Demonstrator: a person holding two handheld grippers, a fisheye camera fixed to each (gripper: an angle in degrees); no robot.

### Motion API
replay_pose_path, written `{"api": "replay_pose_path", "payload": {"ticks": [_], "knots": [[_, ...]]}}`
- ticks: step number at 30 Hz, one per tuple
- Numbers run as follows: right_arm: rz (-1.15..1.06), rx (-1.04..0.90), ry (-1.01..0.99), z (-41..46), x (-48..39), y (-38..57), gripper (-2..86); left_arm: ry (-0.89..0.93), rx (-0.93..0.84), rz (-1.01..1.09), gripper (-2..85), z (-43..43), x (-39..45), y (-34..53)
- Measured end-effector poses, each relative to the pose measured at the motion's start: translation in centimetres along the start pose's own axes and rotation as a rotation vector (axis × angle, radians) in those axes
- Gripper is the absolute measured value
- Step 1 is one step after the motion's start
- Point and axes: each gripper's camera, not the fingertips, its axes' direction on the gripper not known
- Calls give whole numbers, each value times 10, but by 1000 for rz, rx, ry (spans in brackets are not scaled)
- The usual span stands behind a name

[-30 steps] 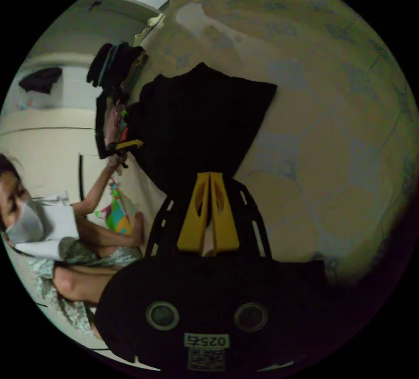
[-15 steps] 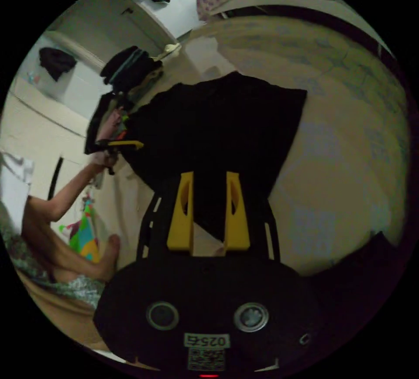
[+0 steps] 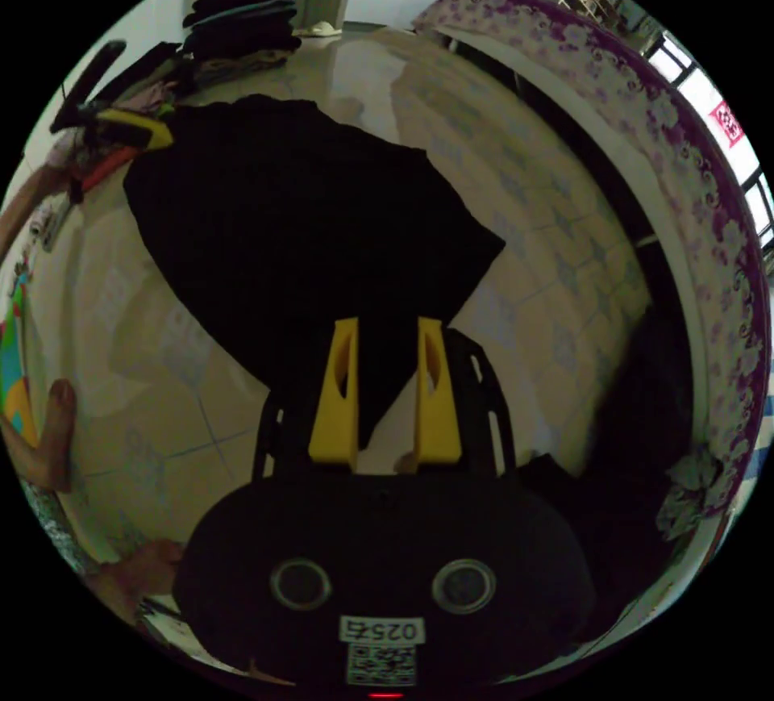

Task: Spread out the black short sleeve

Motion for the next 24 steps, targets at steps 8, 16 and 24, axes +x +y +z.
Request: {"api": "replay_pose_path", "payload": {"ticks": [8,16,24], "knots": [[-154,-75,85,18,-19,4,56,91,-95,437,63,107,100,-72],[-107,-18,-29,3,18,12,2,-126,-225,575,-1,171,113,-95],[9,72,-64,-30,132,15,-1,112,-31,401,-16,123,105,-141]]}}
